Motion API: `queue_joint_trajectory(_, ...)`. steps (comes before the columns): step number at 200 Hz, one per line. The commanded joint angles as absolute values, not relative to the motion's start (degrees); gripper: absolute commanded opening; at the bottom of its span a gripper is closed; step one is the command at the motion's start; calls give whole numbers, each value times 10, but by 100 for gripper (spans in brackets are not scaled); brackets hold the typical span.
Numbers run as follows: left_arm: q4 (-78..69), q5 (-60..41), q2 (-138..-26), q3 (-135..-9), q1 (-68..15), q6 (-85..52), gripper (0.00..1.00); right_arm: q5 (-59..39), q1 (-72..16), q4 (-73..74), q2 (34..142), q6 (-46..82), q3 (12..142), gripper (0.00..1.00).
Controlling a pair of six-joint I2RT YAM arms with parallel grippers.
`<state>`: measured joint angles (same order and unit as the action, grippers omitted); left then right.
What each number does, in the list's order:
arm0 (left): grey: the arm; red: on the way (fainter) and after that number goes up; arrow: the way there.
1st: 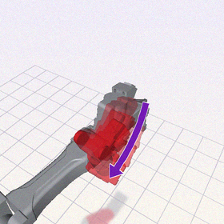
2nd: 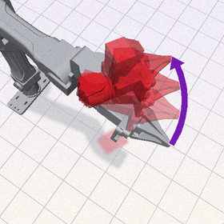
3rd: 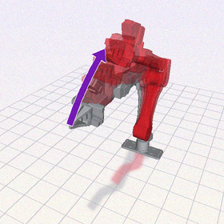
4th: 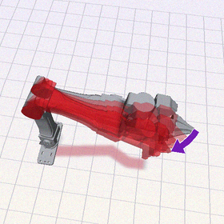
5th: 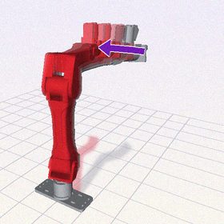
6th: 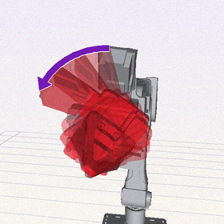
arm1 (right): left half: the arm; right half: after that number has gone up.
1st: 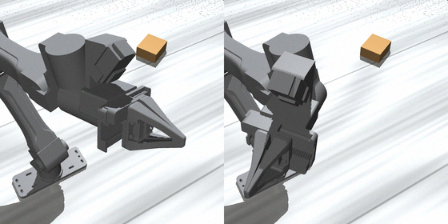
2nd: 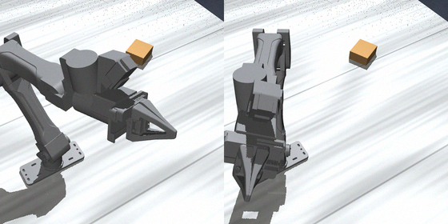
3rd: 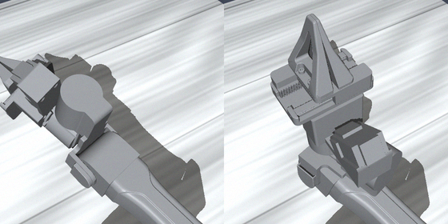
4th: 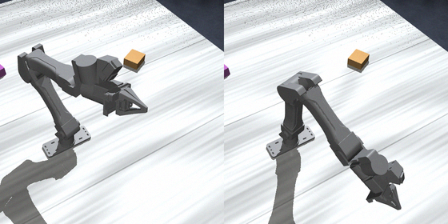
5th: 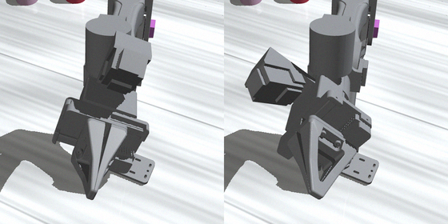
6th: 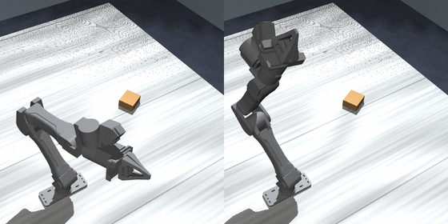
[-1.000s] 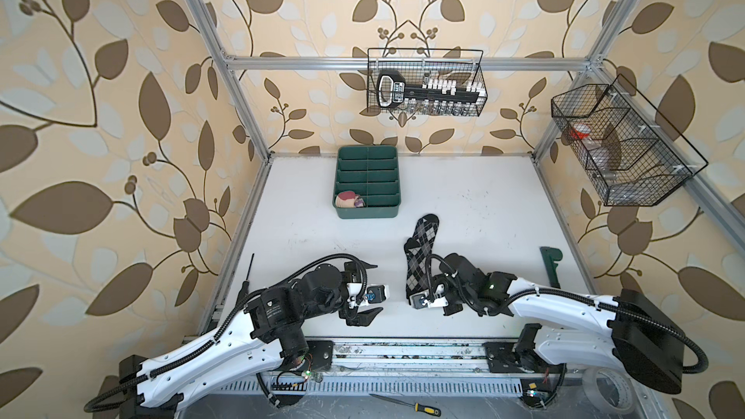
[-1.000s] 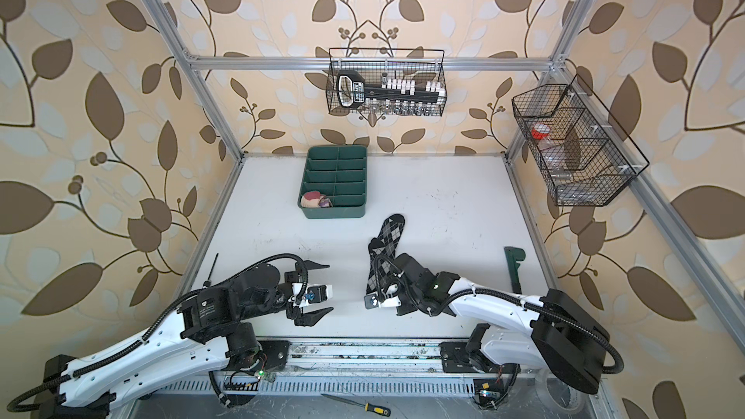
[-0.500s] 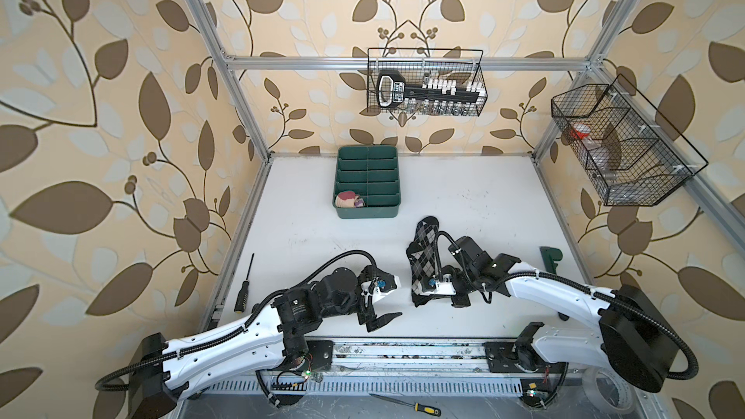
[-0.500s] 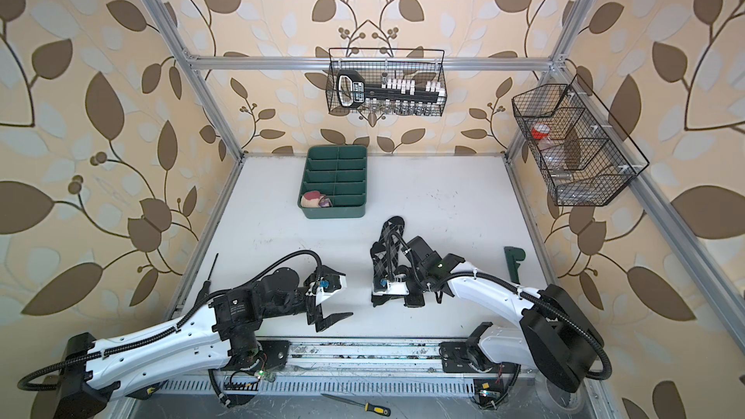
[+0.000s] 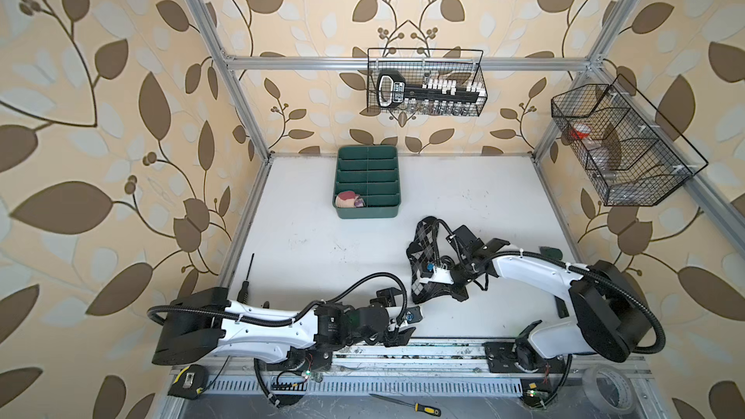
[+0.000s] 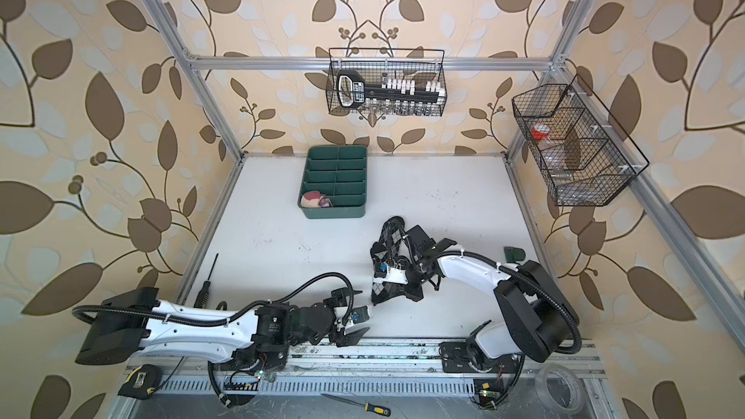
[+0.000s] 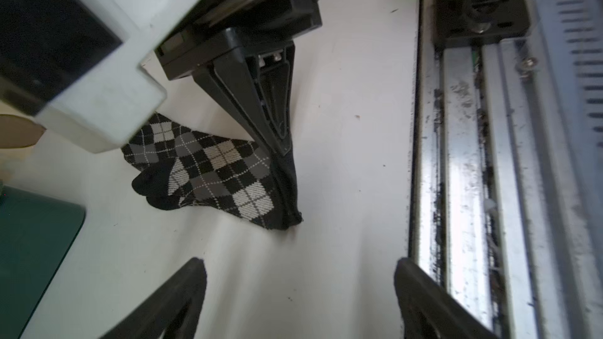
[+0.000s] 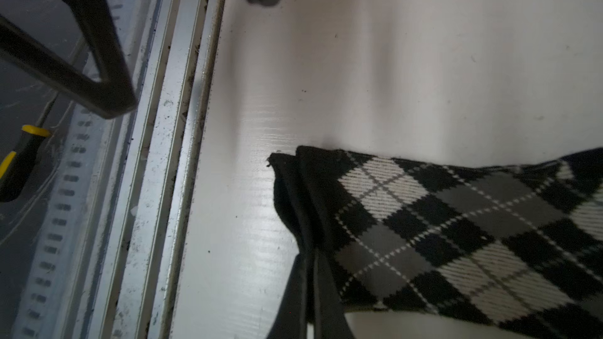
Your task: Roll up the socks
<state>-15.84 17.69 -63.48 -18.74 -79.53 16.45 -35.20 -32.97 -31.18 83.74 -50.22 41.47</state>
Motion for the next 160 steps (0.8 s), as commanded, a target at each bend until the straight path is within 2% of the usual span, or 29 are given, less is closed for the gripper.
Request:
queue_joint_trajectory(1,-260,246,-665,-197,-798,179,88,-384,-329,-357,852,-516,432,0)
queue_joint_trajectory(28,-276,227,-702,-208,-798,170,78,-379,-329,-353,847,-512,429,0)
queue_joint_trajectory(113,-364,221,-793,-204,-803,198,74,-378,-328,-368,871,-511,438,0)
queue_joint_trajectory(134,-381,228,-806,-205,-804,202,72,-374,-327,-374,879,-509,446,0)
queue_joint_trajectory(160,-387,229,-820,-209,-804,209,63,-373,-326,-374,879,-511,448,0)
